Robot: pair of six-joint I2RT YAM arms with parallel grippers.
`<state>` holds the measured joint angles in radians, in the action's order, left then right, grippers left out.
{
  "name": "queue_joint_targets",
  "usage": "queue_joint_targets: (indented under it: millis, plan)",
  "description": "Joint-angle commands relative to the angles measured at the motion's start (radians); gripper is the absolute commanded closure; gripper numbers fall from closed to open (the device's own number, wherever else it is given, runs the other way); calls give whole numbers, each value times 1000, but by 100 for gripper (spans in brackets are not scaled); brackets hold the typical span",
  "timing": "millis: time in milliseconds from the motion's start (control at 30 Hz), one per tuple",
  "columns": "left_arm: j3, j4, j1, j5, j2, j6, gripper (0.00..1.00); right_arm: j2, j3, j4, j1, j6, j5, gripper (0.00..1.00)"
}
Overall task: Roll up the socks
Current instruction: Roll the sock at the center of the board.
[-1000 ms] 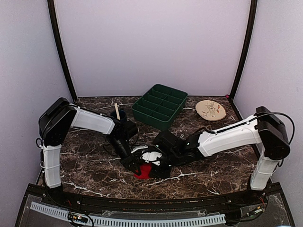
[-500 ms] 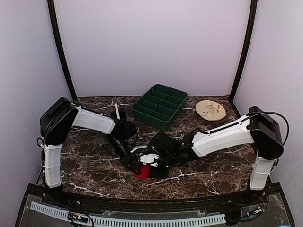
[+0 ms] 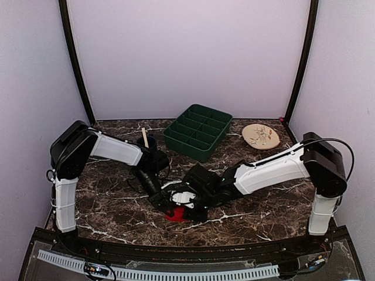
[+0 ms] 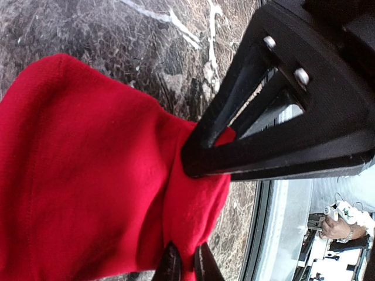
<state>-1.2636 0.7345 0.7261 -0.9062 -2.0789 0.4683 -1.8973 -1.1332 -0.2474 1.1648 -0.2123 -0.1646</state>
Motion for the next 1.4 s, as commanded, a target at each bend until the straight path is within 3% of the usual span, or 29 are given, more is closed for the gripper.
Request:
queue_joint_targets:
  millis: [0,267,500,1000,1367]
  plan:
    - [-21,18,-6,-1,-8,11,95,-41,-13,-18,7,-6,-29,91]
    - [1,-19,-10,43,17,-25,82,-55,-13,-24,-31,26,-82,100]
    - [73,-113,-27,50,83,-82,74,-62,-13,-30,-56,50,-120,100]
    - [277,-318,-68,114,268,-207,69,-56,-13,-22,-95,96,-191,100]
    - [328,-430,-72,312,341,-309,66,-54,-39,-42,-115,115,-255,100]
